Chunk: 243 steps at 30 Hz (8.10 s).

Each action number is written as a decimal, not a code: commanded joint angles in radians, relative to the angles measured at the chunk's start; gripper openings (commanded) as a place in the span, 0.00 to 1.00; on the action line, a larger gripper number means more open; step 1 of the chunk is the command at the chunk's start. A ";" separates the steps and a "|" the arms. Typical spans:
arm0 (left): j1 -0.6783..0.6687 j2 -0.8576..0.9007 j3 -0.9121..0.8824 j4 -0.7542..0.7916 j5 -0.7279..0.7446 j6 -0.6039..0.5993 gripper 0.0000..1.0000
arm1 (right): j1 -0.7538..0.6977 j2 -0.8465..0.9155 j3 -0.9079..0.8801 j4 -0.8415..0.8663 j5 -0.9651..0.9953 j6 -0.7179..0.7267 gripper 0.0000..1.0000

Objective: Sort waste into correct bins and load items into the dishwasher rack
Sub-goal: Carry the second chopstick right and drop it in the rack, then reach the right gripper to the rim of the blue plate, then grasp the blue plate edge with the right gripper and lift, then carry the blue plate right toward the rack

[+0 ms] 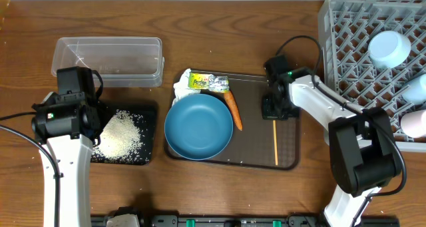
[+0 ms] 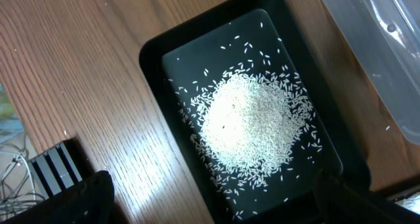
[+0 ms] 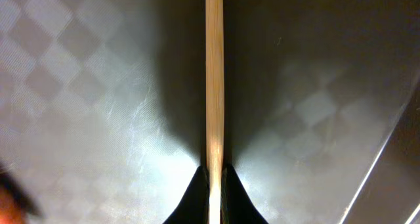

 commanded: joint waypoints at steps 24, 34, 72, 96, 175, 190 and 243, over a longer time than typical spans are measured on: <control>0.006 0.000 0.011 -0.003 -0.002 -0.005 0.99 | -0.515 0.040 0.797 -0.177 -0.069 -0.414 0.01; 0.006 0.000 0.011 -0.003 -0.002 -0.005 0.99 | -0.529 0.142 0.795 -0.105 -0.096 -0.413 0.01; 0.006 0.000 0.011 -0.003 -0.002 -0.005 0.99 | -0.102 0.074 0.719 -0.322 -0.416 -0.308 0.99; 0.006 0.000 0.011 -0.003 -0.002 -0.005 0.99 | 0.256 0.074 0.665 -0.262 -0.013 -0.110 0.99; 0.006 0.000 0.011 -0.003 -0.002 -0.005 0.99 | 0.700 0.074 0.195 0.116 -0.058 0.029 0.46; 0.006 0.000 0.011 -0.003 -0.002 -0.005 0.99 | 0.754 0.074 0.159 0.172 0.015 0.021 0.44; 0.006 0.000 0.011 -0.003 -0.002 -0.005 0.99 | 0.331 -0.277 0.407 0.006 -0.389 -0.197 0.01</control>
